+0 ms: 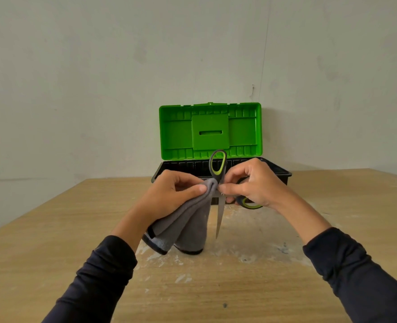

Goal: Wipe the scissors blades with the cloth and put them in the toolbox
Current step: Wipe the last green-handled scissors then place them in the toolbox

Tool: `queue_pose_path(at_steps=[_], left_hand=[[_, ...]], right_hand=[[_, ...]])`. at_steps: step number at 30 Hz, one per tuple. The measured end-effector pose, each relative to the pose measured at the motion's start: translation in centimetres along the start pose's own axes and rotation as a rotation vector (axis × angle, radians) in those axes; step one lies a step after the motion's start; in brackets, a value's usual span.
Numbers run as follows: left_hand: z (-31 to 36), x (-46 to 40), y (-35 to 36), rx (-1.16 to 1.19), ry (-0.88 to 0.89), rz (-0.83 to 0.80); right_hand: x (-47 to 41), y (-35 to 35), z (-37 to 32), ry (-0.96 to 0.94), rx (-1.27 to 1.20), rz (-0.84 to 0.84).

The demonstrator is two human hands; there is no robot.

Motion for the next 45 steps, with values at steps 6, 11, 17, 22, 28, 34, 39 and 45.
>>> queue_pose_path(at_steps=[6, 11, 17, 22, 28, 34, 39, 45], left_hand=[[-0.1, 0.3, 0.7, -0.085, 0.02, -0.053], [0.4, 0.4, 1.3, -0.185, 0.097, -0.045], [-0.5, 0.2, 0.4, -0.185, 0.07, -0.054], [-1.4, 0.1, -1.0, -0.155, 0.01, -0.008], [-0.3, 0.4, 1.1, -0.173, 0.078, -0.032], [0.6, 0.7, 1.1, -0.163, 0.132, 0.034], [0.3, 0.6, 0.9, -0.279, 0.151, 0.116], [0.2, 0.3, 0.5, -0.264, 0.136, 0.096]], right_hand=[[0.0, 1.6, 0.3, 0.001, -0.007, -0.01], [0.0, 1.4, 0.8, 0.036, -0.049, 0.025], [-0.2, 1.2, 0.5, 0.025, -0.045, 0.002], [-0.3, -0.7, 0.9, 0.028, -0.021, 0.052], [0.1, 1.1, 0.0, -0.034, 0.088, -0.025], [0.4, 1.1, 0.9, 0.119, -0.089, 0.006], [0.4, 0.9, 1.2, 0.174, -0.098, 0.036], [0.2, 0.6, 1.0, 0.136, -0.059, 0.057]])
Point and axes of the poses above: each hand's wrist, its own x-axis away from the middle knuckle, its own y-axis out of the palm, z = x × y, the point moved 9 cm from there along -x, towards the middle knuckle, and after that the axes turned 11 degrees about z, right-handed, at the moved point
